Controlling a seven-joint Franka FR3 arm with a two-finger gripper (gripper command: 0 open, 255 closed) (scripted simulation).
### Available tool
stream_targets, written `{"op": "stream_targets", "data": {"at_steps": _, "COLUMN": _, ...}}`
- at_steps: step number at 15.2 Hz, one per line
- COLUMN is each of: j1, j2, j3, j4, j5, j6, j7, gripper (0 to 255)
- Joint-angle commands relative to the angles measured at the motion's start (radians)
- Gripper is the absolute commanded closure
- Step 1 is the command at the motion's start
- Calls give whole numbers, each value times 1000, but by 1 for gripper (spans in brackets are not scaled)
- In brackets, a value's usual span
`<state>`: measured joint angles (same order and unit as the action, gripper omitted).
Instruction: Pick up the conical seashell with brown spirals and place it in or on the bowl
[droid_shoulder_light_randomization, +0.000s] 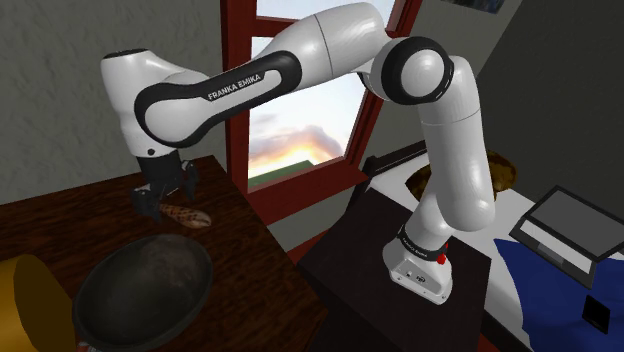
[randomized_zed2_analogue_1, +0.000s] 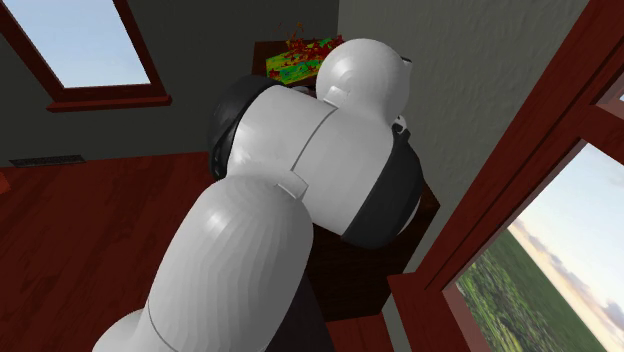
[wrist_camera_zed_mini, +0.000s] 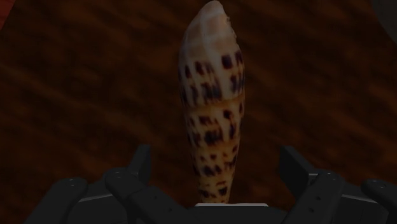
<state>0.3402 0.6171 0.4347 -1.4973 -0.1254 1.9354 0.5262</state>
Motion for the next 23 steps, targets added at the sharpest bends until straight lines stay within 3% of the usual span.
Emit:
{"op": "stream_targets", "data": {"at_steps": 1, "j1": -1, "j2": 0, "j3": 0, "j4": -2, "j5": 0, "j6": 3, "j7": 0, "gripper": 0}}
{"op": "stream_targets", "data": {"at_steps": 5, "j1": -1, "j2": 0, "j3": 0, "j4": -2, "j5": 0, "j6": 3, "j7": 0, "gripper": 0}}
{"op": "stream_targets", "data": {"at_steps": 6, "j1": -1, "j2": 0, "j3": 0, "j4": -2, "j5": 0, "j6": 3, "j7": 0, "gripper": 255}}
{"op": "stream_targets", "data": {"at_steps": 15, "j1": -1, "j2": 0, "j3": 0, "j4": -2, "j5": 0, "j6": 3, "j7": 0, "gripper": 255}}
{"op": "stream_targets", "data": {"at_steps": 23, "j1": -3, "j2": -39, "j3": 10, "j4": 47, "j5": 14, "j6": -83, "j7": -1, "gripper": 255}}
